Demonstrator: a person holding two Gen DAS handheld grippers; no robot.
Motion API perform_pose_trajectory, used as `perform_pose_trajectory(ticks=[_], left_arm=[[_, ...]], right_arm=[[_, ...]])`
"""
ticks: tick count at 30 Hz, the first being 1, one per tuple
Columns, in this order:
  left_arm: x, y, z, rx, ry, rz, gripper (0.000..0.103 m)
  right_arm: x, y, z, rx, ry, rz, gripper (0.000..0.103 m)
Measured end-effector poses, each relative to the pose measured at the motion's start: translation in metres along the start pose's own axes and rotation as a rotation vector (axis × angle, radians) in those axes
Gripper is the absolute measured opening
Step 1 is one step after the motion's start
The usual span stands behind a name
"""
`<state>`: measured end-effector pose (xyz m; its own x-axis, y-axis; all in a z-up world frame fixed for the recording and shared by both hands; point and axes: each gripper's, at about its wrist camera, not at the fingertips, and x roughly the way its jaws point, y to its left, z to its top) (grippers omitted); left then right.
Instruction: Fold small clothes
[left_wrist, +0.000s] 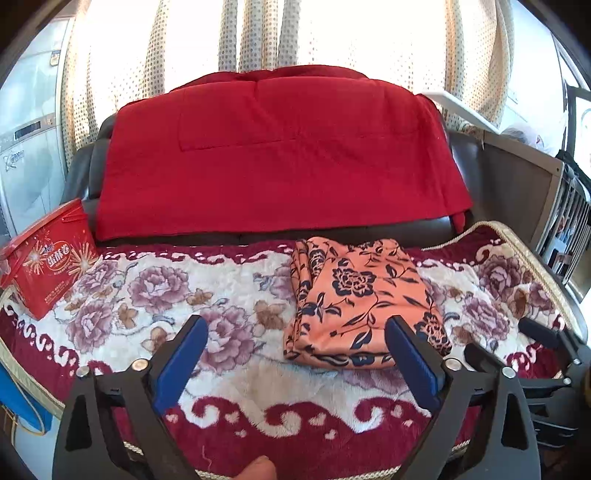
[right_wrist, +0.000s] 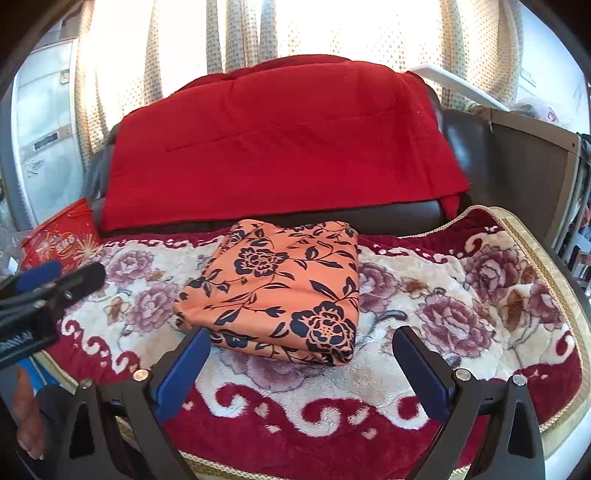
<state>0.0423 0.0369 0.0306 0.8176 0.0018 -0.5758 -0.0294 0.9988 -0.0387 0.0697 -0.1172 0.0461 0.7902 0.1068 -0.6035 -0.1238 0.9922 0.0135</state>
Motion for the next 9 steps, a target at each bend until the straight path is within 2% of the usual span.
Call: perform_pose_trajectory(ticks=[4,9], left_arm=[[0.012,-0.001,0.003,-0.023,0.01,-0.022,0.101],[0.031,-0.008,0.008,-0.002,0.016,-0.035,0.101]], right_arm=[[0.016,-0.003,0.003,0.014,0.026,-0.012,0.1],[0.035,-0.001,0.009,-0.004,0.034,-0.014,0.1]])
